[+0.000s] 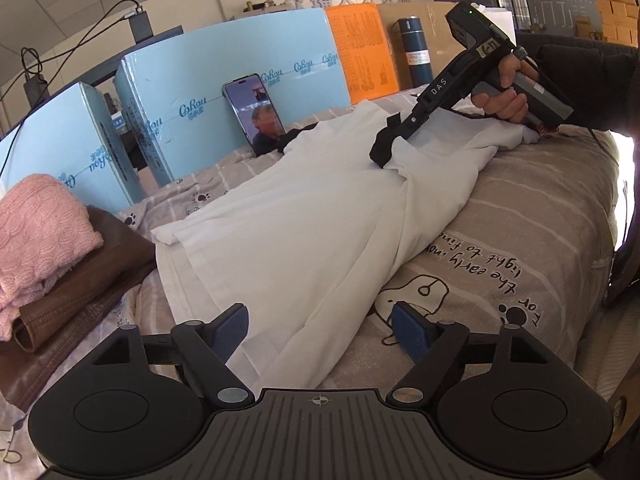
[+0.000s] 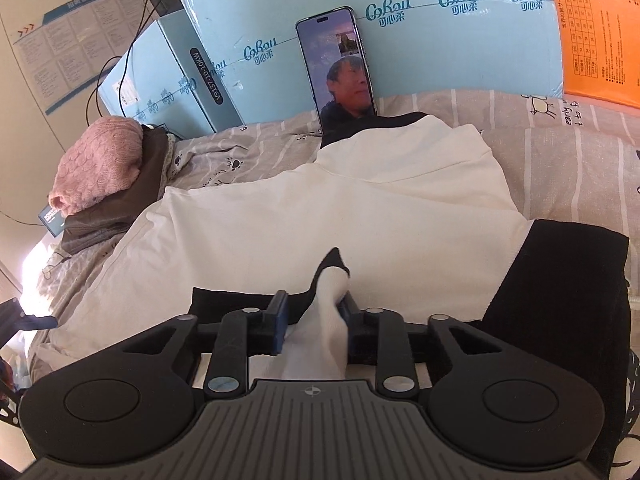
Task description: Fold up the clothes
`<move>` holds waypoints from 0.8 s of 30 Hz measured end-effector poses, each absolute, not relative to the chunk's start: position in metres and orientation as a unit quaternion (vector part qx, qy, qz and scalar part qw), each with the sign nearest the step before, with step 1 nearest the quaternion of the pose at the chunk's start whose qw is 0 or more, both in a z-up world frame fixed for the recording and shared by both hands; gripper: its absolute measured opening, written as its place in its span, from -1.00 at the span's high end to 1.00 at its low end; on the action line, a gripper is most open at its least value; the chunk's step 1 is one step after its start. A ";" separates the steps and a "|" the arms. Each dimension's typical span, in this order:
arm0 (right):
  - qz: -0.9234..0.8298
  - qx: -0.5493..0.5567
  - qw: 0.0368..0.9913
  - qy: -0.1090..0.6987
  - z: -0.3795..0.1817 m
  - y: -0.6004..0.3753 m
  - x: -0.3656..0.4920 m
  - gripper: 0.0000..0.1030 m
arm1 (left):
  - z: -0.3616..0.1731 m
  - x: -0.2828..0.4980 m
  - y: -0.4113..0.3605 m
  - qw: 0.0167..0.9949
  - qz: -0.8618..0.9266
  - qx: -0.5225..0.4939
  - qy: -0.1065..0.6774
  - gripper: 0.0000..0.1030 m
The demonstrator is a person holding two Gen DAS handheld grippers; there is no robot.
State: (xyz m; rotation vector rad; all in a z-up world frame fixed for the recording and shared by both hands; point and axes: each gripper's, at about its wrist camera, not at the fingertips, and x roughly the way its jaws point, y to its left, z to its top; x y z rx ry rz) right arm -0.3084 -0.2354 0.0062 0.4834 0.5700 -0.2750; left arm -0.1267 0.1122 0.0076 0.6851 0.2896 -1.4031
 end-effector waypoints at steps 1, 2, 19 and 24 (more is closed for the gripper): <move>-0.132 0.233 0.927 0.261 0.011 -0.233 -0.314 0.81 | 0.006 -0.125 0.111 0.696 -0.634 0.309 0.134 0.09; -0.130 0.231 0.933 0.244 0.015 -0.230 -0.319 0.83 | 0.005 -0.123 0.110 0.692 -0.638 0.310 0.138 0.12; -0.142 0.237 0.954 0.115 0.044 -0.245 -0.351 0.85 | 0.048 -0.050 0.054 0.634 -0.673 0.335 0.184 0.70; -0.167 0.250 0.940 0.163 0.022 -0.263 -0.337 0.84 | 0.036 -0.027 0.041 0.654 -0.652 0.321 0.210 0.28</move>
